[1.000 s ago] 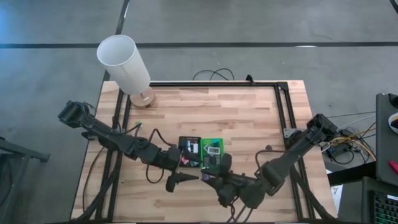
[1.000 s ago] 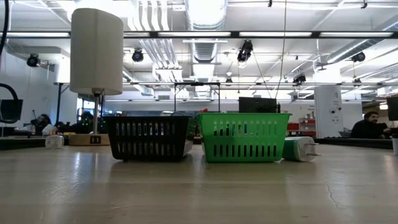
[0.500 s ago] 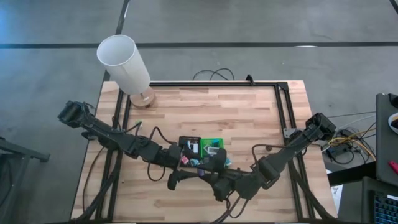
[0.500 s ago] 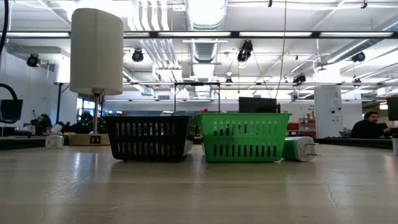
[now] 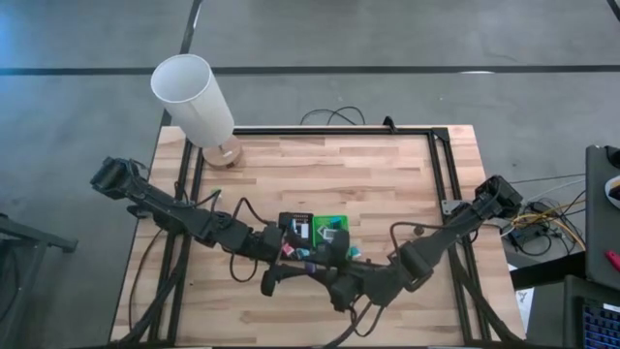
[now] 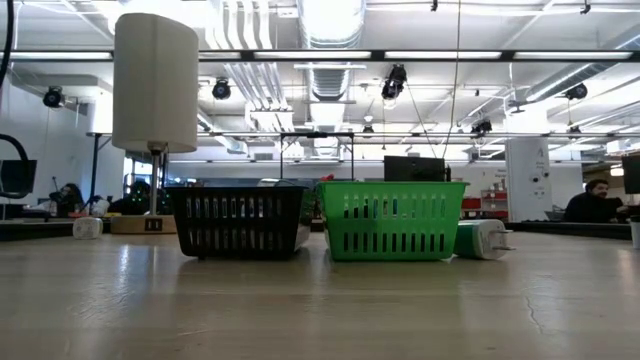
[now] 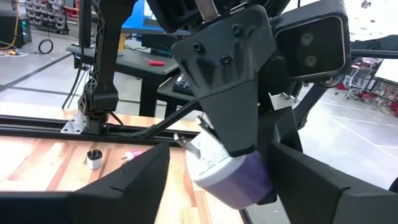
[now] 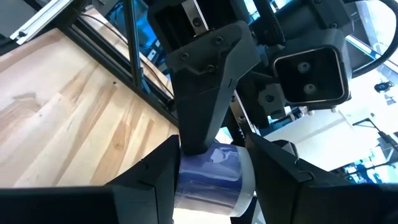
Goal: Pick & Place Office items
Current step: Put the dark blue white charger adapter into the black bin, then put the blue white charger adapter into the black bin
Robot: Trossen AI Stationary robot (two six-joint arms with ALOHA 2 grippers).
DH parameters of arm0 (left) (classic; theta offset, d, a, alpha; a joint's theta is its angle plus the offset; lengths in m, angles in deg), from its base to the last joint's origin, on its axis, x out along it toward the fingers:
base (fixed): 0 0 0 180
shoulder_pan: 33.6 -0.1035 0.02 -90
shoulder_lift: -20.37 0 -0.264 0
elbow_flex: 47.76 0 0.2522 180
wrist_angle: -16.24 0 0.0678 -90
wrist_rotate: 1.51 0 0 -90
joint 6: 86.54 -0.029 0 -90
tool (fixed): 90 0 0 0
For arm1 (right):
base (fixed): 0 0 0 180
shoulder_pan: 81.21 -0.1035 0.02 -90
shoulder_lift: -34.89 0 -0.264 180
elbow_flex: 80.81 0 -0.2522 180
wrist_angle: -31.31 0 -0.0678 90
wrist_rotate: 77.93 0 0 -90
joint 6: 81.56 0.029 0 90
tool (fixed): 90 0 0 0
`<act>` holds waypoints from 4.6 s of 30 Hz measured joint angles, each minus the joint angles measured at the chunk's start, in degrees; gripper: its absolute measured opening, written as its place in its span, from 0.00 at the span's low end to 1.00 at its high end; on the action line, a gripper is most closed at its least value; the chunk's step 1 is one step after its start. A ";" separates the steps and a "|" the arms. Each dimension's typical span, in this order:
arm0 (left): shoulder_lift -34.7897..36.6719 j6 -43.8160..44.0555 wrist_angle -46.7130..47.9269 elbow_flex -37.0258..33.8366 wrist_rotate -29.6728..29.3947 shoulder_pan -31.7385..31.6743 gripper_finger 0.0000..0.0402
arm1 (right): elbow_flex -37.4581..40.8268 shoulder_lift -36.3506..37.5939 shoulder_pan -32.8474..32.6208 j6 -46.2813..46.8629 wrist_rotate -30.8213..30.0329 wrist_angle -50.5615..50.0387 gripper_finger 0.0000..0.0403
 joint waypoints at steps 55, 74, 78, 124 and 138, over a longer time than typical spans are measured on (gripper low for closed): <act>12.98 -3.77 25.88 -2.57 -4.13 -2.84 0.35 | -0.07 0.46 -0.43 4.78 -6.40 -5.24 0.78; 16.18 -1.18 16.25 -17.56 -7.04 -2.89 0.35 | 0.00 0.39 -1.00 30.10 -5.70 -22.94 0.75; 15.65 -1.26 15.60 -18.17 -8.64 -2.89 0.35 | 0.00 0.39 -1.00 34.37 -5.64 -26.71 0.73; -8.87 3.34 6.61 -17.11 -6.47 -11.89 0.51 | 8.41 0.39 -0.41 48.41 -2.88 -33.31 0.64; -8.85 3.74 5.07 -17.11 -6.49 -11.89 0.71 | 8.46 0.39 -0.45 47.58 -5.58 -33.05 0.63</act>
